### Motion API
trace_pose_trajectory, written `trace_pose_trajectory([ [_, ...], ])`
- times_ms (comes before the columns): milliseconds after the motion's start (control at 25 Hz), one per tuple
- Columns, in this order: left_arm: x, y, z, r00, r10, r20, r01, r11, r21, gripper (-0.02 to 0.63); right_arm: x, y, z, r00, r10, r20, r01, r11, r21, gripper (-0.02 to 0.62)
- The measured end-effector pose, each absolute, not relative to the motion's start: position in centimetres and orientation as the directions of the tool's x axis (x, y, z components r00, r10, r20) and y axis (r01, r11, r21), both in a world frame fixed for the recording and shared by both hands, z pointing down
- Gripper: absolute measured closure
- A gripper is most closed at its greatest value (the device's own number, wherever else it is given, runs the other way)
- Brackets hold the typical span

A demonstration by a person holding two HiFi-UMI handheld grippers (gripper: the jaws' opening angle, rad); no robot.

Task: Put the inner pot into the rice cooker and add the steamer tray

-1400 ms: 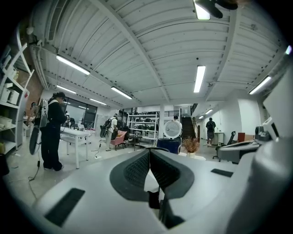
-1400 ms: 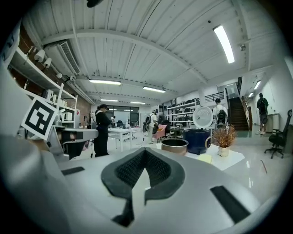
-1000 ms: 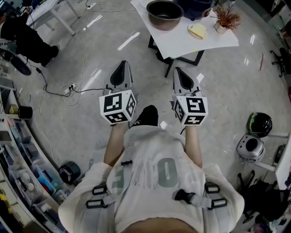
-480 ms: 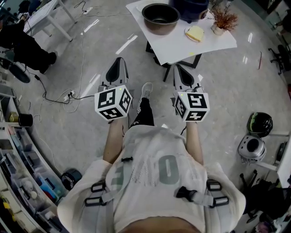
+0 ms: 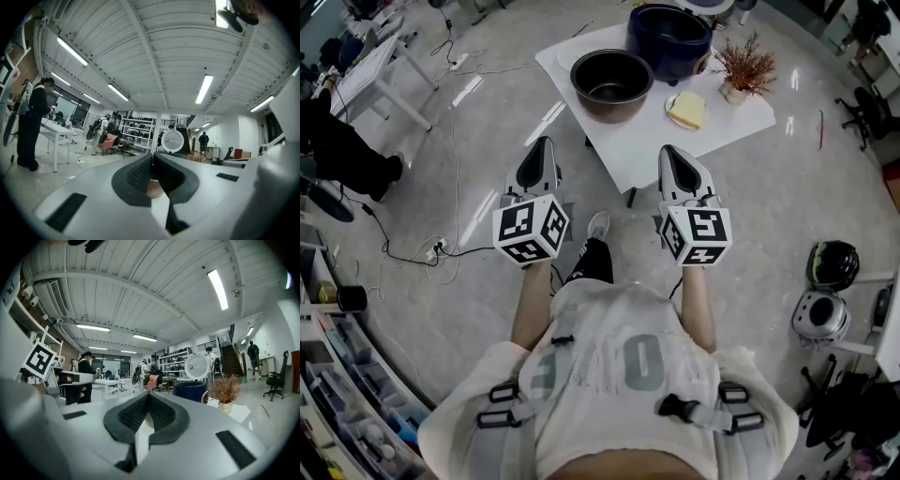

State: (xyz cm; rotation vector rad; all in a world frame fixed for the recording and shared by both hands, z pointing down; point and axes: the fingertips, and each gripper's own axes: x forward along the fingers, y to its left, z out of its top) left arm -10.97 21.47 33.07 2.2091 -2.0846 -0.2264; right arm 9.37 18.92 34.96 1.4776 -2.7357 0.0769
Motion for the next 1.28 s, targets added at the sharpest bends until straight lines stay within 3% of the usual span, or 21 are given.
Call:
trace_pose_trajectory([
  [760, -17.2, -5.4, 30.7, 0.207, -0.977, -0.047, -0.959, -0.212, 0.185, 0.583, 1.4, -5.2, 32.4, -0.454, -0.884, 0.107, -0.888, 0.459, 0.022, 0.588],
  [1280, -15.3, -10.9, 29.5, 0.219, -0.974, -0.048, -0.967, -0.224, 0.125, 0.583, 1.6, -11.3, 31.9, -0.45, -0.888, 0.097, -0.893, 0.448, -0.041, 0.588],
])
